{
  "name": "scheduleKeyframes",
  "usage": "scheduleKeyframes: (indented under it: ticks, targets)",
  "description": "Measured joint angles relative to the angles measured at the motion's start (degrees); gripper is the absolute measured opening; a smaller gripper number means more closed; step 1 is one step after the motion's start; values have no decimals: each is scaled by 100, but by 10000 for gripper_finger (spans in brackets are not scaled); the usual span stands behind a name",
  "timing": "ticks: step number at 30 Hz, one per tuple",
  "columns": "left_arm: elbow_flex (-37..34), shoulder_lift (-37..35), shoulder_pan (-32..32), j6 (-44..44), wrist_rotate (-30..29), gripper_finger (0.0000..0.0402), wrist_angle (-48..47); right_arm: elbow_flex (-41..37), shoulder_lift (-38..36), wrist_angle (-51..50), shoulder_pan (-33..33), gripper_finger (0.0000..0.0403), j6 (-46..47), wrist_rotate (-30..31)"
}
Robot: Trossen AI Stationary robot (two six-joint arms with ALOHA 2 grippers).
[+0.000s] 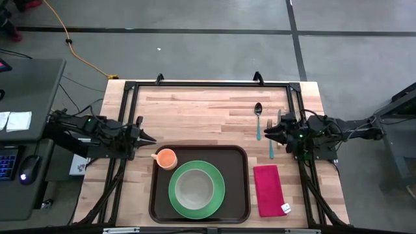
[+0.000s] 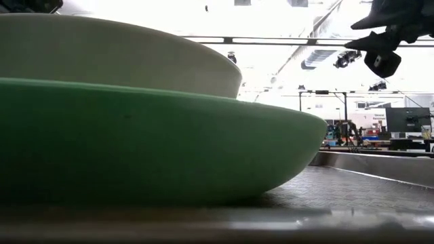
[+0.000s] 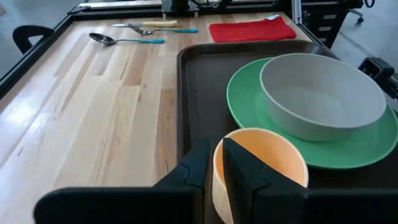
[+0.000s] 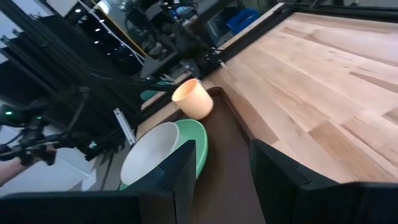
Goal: Set up tray
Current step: Put the red napkin to the right of the green plate on the brown tray
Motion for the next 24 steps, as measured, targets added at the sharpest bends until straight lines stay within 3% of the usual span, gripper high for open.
scheduleKeyframes:
  ticks: [9, 24]
  targets:
    - [0, -276, -1, -17, -70, 74, -222, 0, 146, 212, 2, 129, 8, -204]
    - [0, -357, 1, -216, -143, 74, -640, 0, 1058, 862, 2, 129, 521, -958]
